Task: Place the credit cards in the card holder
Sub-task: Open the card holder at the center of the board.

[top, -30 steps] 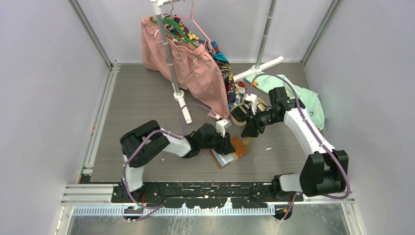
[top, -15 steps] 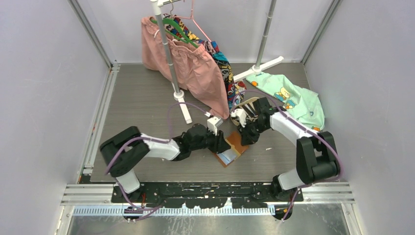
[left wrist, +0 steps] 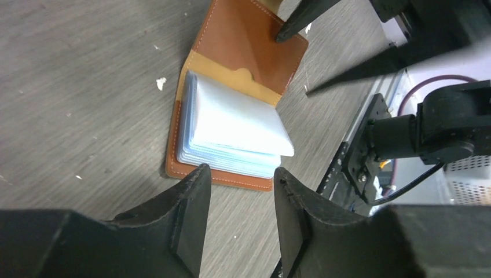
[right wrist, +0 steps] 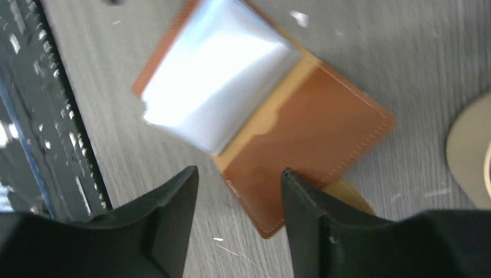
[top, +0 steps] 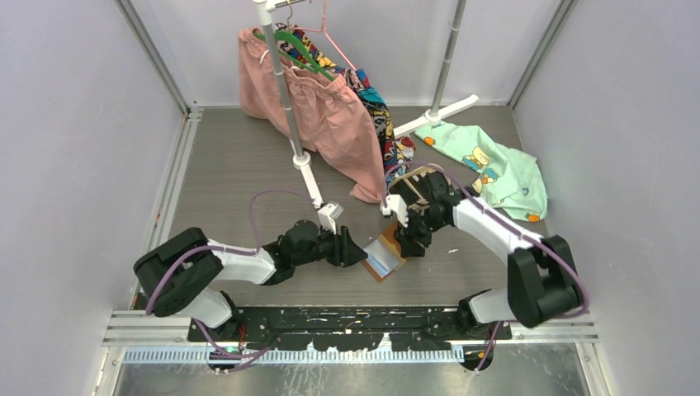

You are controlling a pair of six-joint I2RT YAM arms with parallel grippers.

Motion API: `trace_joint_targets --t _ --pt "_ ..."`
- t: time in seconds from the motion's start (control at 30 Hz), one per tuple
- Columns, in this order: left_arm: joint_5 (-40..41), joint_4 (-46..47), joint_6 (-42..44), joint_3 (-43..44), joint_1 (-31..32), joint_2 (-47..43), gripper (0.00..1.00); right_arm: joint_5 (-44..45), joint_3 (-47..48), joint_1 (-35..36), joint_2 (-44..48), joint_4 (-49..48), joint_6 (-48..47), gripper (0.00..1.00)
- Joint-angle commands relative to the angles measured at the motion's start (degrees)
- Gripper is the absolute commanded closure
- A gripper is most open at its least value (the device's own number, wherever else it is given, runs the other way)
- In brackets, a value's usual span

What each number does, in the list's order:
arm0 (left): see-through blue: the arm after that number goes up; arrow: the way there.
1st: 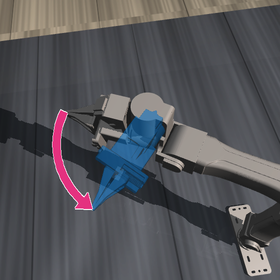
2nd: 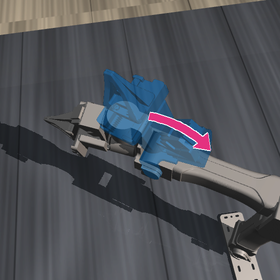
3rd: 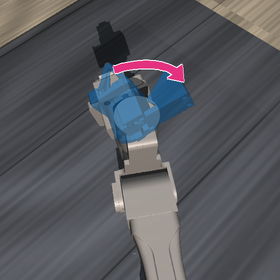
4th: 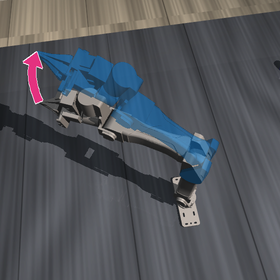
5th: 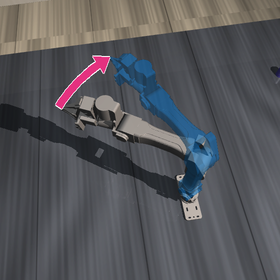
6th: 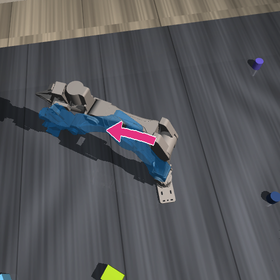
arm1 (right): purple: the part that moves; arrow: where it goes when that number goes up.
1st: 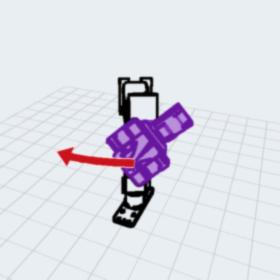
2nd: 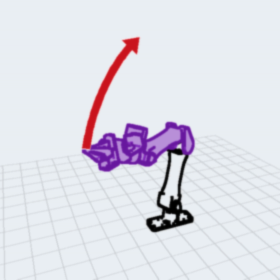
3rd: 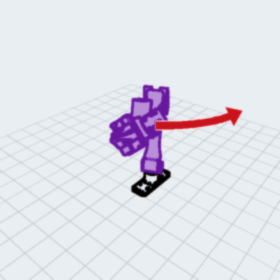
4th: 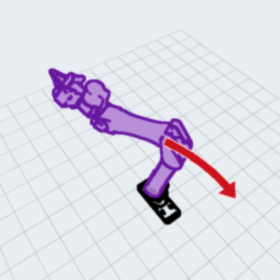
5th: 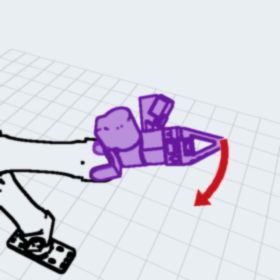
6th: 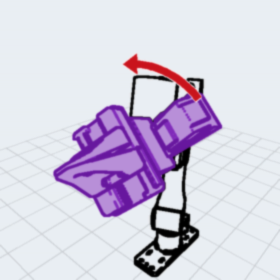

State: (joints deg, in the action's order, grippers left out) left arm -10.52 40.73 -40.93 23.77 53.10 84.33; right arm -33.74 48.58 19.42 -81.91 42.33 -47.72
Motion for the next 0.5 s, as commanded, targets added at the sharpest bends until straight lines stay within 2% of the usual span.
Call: trace_joint_targets --t 0.0,0.1,0.27,0.47 --pt "-0.92 8.06 -7.09 0.32 -0.1 2.78 0.55 -6.98 -5.04 4.1 7.94 -1.67 -13.22 0.3" --pt "-0.16 8.46 -9.43 0.55 -0.1 4.25 0.55 -3.84 -4.27 6.53 6.55 -4.96 -8.99 0.26" --pt "1.68 7.56 -12.56 1.03 -0.1 6.35 0.65 1.75 -2.74 10.48 2.52 -7.36 -3.62 0.26" --pt "2.99 -2.12 -11.4 3.36 -0.1 5.42 0.71 2.3 -1.52 11.35 0.97 -6.43 -0.85 0.23"
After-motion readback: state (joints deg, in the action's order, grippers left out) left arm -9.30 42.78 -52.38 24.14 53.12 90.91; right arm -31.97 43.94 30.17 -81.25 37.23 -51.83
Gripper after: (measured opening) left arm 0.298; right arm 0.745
